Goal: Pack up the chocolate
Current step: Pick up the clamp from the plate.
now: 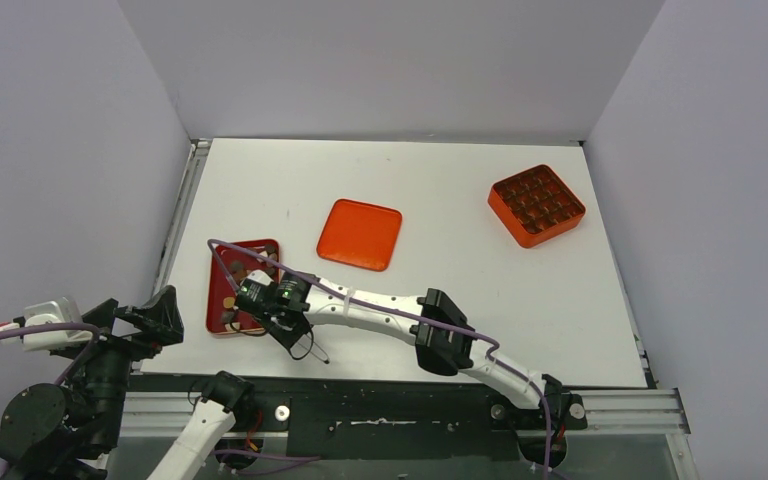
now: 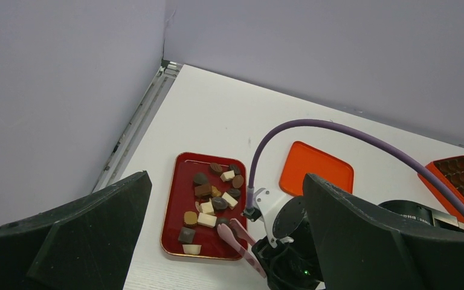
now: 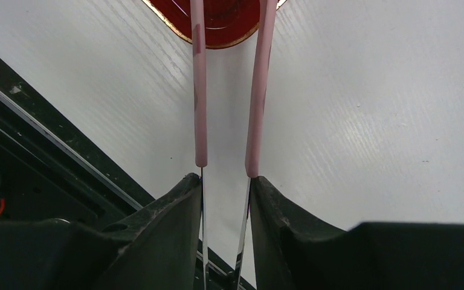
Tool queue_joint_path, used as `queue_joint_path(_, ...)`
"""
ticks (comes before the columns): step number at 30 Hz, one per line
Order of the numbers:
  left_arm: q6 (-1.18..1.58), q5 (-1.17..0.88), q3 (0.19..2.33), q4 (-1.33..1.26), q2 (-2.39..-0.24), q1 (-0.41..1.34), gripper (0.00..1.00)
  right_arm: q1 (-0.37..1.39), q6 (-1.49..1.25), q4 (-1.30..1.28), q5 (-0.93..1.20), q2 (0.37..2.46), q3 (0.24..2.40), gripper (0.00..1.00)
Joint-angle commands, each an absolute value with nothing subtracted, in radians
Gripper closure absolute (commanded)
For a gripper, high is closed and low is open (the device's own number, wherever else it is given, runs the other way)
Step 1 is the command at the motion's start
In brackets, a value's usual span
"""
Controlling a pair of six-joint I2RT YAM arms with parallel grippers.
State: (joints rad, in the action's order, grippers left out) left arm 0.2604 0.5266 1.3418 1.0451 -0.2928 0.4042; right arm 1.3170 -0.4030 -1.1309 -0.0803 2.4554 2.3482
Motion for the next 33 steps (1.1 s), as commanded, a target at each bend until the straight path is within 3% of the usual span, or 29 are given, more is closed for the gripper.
queue_joint_path(1, 0.245, 0.532, 1.373, 1.007, -0.307, 0.407, 0.03, 1.322, -0.389, -1.133, -0.081, 2.378, 2.388, 0.67)
queue_joint_path(12, 0.264, 0.528, 1.351, 0.994, -0.302, 0.407, 0.03, 1.313, -0.365, -1.189, -0.084, 2.416, 2.396, 0.66)
queue_joint_path(22, 0.266, 0.542, 1.340, 1.004, -0.289, 0.407, 0.03, 1.311, -0.366, -1.164, -0.100, 2.384, 2.377, 0.73)
queue_joint_path(33, 0.270, 0.502, 1.363, 1.003, -0.310, 0.408, 0.03, 1.306, -0.360, -1.113, -0.084, 2.311, 2.339, 0.76)
